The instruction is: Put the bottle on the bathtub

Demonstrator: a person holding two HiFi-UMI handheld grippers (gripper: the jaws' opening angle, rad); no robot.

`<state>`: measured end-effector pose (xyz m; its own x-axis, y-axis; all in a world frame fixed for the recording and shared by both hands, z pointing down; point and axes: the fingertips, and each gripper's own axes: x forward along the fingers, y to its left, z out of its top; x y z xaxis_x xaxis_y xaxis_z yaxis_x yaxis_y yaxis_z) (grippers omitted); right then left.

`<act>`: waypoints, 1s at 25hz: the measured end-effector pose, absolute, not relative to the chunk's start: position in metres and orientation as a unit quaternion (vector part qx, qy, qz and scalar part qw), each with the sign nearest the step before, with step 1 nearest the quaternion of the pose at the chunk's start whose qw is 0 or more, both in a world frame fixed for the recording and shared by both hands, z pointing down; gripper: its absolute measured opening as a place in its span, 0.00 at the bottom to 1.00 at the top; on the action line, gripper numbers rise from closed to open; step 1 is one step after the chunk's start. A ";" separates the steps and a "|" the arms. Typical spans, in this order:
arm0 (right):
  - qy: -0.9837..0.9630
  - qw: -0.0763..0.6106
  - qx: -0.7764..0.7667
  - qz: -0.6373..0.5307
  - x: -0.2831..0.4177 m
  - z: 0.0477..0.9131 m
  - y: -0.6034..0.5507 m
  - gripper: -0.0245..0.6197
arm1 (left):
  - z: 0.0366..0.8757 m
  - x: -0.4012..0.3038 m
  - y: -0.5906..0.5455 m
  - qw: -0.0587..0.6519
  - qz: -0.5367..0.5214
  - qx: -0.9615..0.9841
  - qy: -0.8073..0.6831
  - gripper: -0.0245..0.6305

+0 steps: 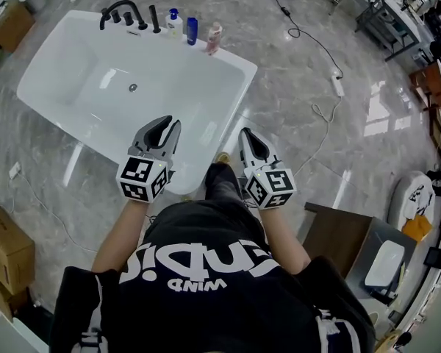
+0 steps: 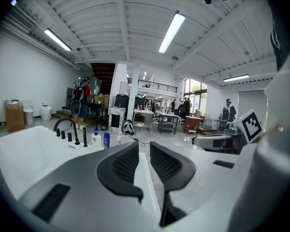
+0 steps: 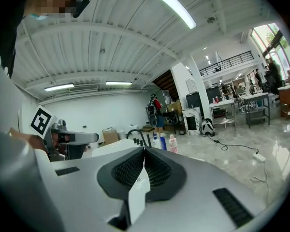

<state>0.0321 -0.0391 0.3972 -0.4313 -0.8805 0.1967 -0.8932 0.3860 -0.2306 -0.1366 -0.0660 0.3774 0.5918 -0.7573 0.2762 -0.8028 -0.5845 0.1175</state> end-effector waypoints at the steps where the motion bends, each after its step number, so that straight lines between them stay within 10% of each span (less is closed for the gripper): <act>1: -0.831 0.019 0.534 0.151 0.031 0.396 -0.035 0.08 | 0.375 -0.143 -0.062 0.116 0.093 0.882 -0.446 0.15; 25: -0.810 0.021 0.574 0.117 0.050 0.401 0.022 0.08 | 0.390 -0.179 -0.003 0.109 0.084 0.865 -0.483 0.05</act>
